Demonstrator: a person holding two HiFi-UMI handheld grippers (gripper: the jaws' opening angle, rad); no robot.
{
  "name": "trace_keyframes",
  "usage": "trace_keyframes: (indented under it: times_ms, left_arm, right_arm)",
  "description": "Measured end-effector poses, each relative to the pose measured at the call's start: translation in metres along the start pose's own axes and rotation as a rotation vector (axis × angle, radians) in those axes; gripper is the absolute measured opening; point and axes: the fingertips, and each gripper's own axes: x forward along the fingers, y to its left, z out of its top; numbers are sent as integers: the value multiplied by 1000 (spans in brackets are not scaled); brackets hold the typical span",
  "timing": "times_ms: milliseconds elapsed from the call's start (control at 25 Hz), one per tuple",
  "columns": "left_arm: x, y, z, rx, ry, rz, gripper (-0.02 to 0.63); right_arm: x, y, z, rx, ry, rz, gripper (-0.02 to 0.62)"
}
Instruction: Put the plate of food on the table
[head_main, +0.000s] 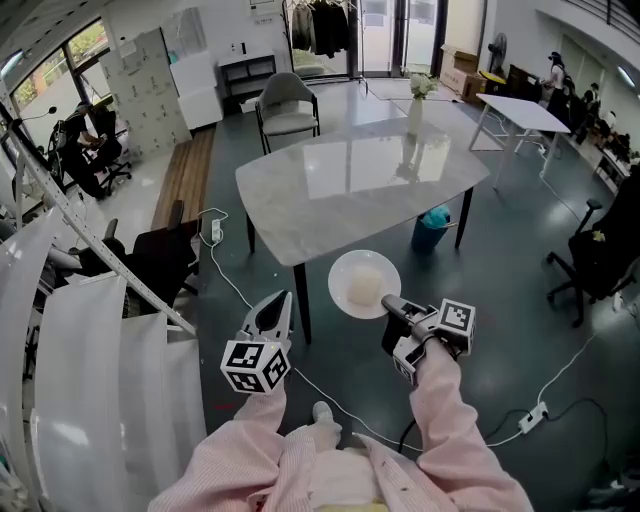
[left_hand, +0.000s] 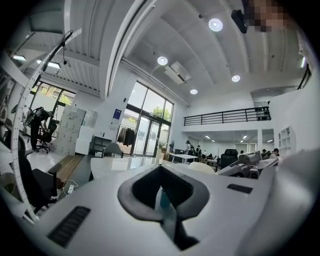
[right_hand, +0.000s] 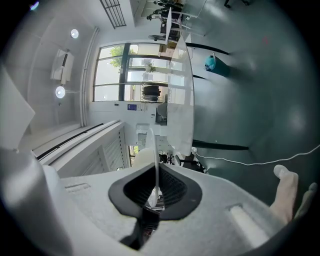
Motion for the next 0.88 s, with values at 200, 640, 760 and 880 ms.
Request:
trace_keyframes:
  times_ms: [200,640,760,880]
  left_arm:
    - [41,41,4,-20,-5,2,-9]
    - [89,97,-1,-60,17,26,-9]
    - [105,116,3,-71,21,50,-9]
    - [128,135,6,-87,16,80,-9]
  right_arm:
    - [55,8,22,-3,11,23,15]
    - [134,5,50,-11,55,37,17]
    - [158,9,63,-2,67,30,17]
    - [187,10,82,0,91,39,17]
